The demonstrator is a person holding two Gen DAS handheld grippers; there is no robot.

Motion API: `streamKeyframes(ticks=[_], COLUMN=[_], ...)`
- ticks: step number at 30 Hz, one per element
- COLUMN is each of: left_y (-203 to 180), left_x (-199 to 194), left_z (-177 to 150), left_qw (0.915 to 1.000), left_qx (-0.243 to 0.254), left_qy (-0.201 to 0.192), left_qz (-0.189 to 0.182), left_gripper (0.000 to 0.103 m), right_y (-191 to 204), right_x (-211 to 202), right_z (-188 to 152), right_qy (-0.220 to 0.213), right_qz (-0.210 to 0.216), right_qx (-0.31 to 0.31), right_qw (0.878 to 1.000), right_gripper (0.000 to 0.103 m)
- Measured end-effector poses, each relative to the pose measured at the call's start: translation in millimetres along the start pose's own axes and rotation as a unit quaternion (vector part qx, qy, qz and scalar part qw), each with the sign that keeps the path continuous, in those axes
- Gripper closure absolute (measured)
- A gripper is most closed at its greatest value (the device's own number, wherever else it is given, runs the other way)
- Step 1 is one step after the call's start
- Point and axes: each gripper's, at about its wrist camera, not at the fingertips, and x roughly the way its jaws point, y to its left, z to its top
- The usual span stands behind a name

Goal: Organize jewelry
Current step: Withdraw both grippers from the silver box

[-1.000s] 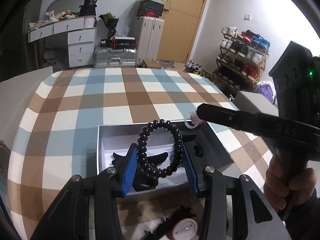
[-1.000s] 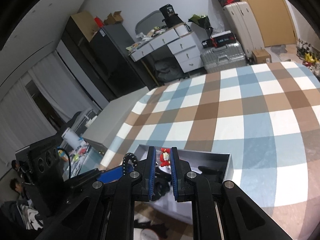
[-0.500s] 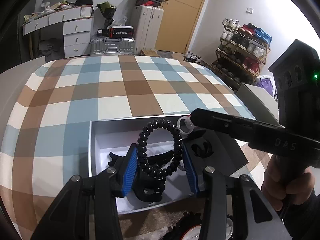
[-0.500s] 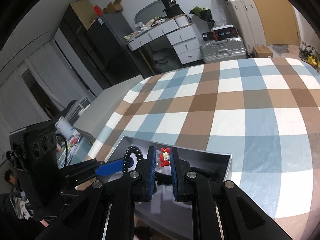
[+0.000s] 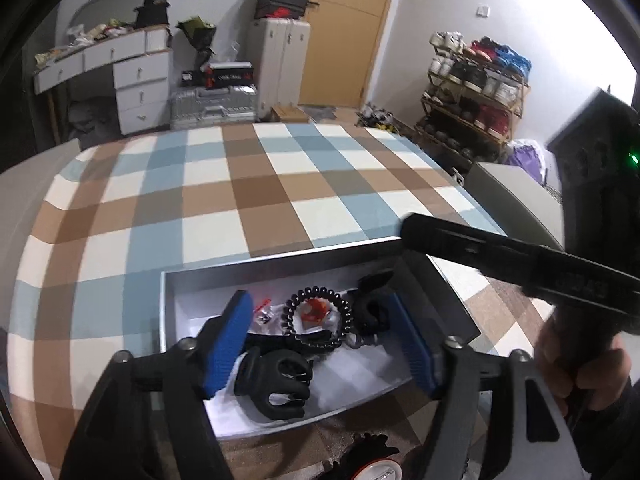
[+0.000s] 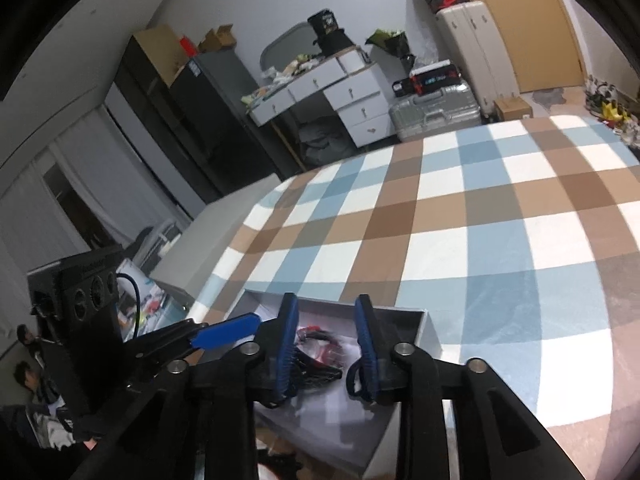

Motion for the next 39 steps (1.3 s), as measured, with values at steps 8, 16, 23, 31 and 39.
streamKeyframes(ticks=[8, 16, 23, 31, 39], left_y=[-6.3, -16.9, -19.9, -19.3, -17.9], left_x=[-25.9, -56.8, -74.1, -83.2, -82.5], left_z=[-3.4, -16.0, -41.5, -64.7, -99.7], left_qw=[0.9992, 0.9955, 0.9904, 0.9893, 0.9893], left_qx=[-0.007, -0.003, -0.03, -0.046, -0.086], left_qy=[-0.029, -0.065, -0.097, -0.089, -0.073], left_qz=[0.028, 0.068, 0.095, 0.106, 0.093], left_gripper=[0.033, 0.022, 0.021, 0.021, 0.02], right_y=[9.8, 27.7, 47.1, 65.7, 65.8], right_x=[-42.6, -75.8, -97.9, -110.0, -105.2], right_z=[-17.3, -34.8, -67.1, -91.0, -116.6], right_qy=[-0.047, -0.069, -0.088, -0.087, -0.052], right_qz=[-0.02, -0.015, -0.015, -0.03, -0.061], right_qx=[-0.012, -0.02, -0.046, -0.075, -0.081], right_qw=[0.999, 0.997, 0.995, 0.993, 0.993], right_gripper=[0.03, 0.025, 0.011, 0.0, 0.0])
